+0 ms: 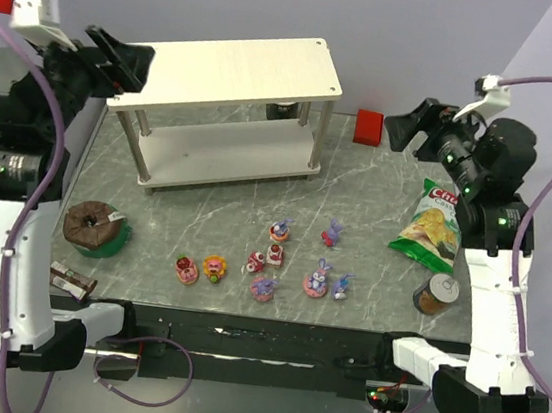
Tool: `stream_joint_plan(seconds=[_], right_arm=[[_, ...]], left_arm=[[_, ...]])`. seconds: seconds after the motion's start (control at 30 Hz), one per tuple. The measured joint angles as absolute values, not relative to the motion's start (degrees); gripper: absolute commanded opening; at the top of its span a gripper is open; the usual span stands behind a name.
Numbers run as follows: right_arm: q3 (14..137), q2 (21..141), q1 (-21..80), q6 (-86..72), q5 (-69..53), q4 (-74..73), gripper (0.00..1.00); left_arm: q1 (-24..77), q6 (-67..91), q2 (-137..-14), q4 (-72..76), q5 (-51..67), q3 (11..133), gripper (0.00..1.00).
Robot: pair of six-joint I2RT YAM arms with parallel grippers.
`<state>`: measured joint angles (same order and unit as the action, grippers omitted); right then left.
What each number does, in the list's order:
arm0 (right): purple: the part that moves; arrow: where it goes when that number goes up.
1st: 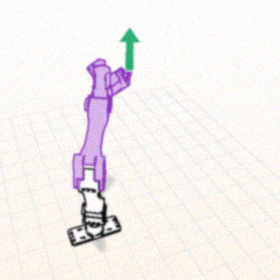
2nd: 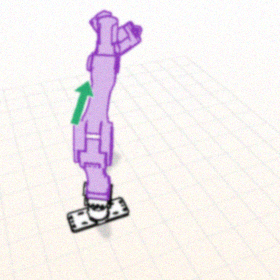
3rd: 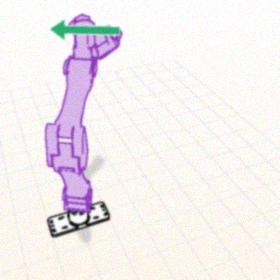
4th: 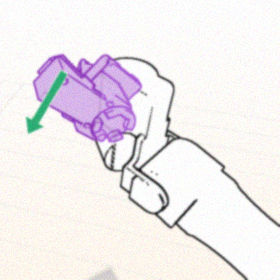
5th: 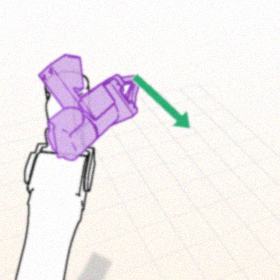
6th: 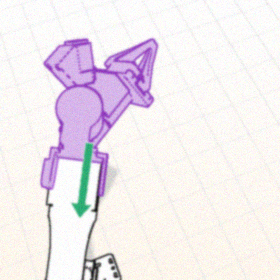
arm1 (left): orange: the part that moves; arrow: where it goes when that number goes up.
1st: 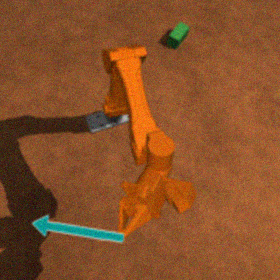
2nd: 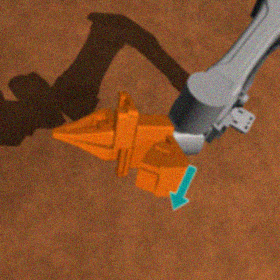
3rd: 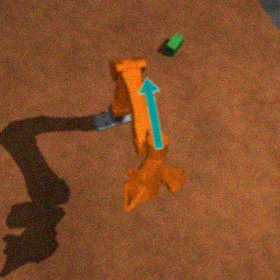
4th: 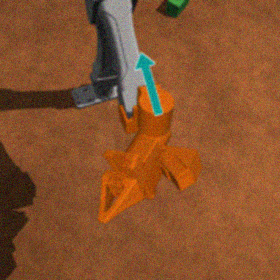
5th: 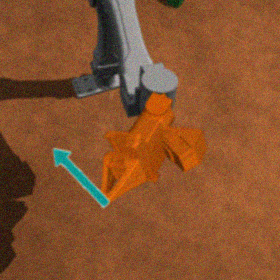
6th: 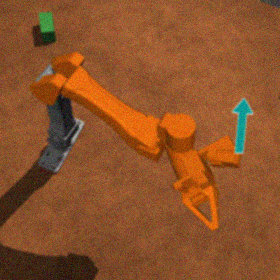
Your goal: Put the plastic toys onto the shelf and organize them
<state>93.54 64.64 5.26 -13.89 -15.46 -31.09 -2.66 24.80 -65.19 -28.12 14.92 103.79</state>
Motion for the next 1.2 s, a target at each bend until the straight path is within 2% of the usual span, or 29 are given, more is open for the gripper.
stream_joint_plan(seconds=[0.3, 0.5, 0.77, 0.97, 1.2], right_arm=[[74.48, 58.24, 8.21, -13.76, -11.20, -31.09, 1.00], [64.58, 57.63, 21.41, -14.24, -5.72, -29.61, 0.97], [47.75, 64.42, 33.32, -17.78, -3.09, -18.92, 0.93], [45.08, 72.47, 38.81, -17.17, -2.96, -9.69, 0.91], [45.08, 79.75, 39.97, -16.60, -2.28, 0.05, 0.90]], left_arm=[[0.73, 21.87, -63.57, -28.03, 24.97, 90.39, 0.96], [4.62, 22.06, -62.87, -26.98, 32.29, 82.48, 0.97], [10.13, 23.27, -61.63, -27.00, 33.32, 74.13, 0.96], [10.26, 23.64, -60.18, -26.70, 33.30, 73.03, 0.96], [10.28, 23.66, -59.99, -26.37, 33.17, 73.03, 0.96]])
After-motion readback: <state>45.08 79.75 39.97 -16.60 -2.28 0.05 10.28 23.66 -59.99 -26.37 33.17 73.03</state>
